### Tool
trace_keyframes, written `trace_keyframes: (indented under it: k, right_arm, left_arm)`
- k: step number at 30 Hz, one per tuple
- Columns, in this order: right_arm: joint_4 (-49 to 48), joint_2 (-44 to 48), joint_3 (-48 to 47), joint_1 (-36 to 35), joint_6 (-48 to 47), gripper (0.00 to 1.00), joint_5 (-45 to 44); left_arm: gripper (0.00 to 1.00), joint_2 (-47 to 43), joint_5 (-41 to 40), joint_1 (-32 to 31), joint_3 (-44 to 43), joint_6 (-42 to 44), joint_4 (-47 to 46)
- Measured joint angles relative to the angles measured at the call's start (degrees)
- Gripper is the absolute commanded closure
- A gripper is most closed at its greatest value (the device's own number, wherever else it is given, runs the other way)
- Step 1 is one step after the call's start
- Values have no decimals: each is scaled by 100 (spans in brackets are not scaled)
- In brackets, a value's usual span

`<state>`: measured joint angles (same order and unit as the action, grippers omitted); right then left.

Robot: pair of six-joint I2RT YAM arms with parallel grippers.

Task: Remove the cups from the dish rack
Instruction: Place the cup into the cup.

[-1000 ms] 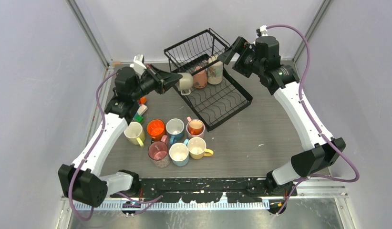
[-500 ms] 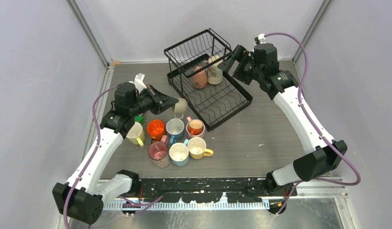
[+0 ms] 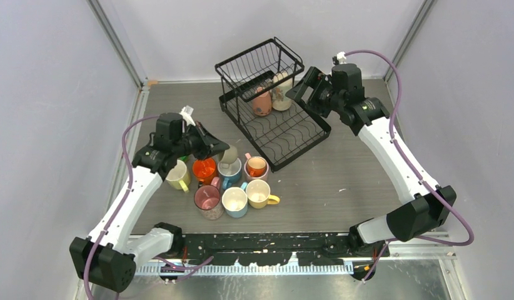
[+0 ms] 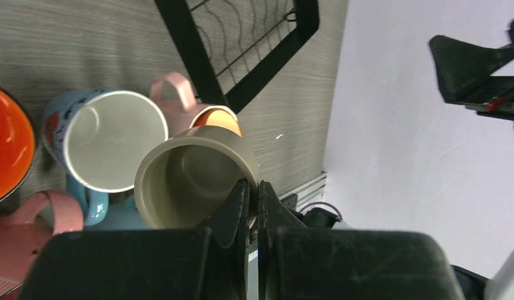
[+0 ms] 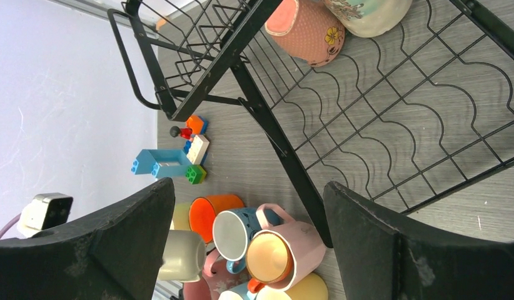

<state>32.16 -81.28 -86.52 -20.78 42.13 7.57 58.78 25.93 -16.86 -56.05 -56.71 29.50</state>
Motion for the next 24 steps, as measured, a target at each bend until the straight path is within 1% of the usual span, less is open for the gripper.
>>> trace_keyframes:
  k: [9,24]
  right_arm:
    - [-85,0,107,-11,0,8,33]
    - [-131,2,321,-11,0,8,96]
  left_arm:
    - [100,435,-179,-2,4,424,387]
    - [100,1152,-415,-160,-74,730,575]
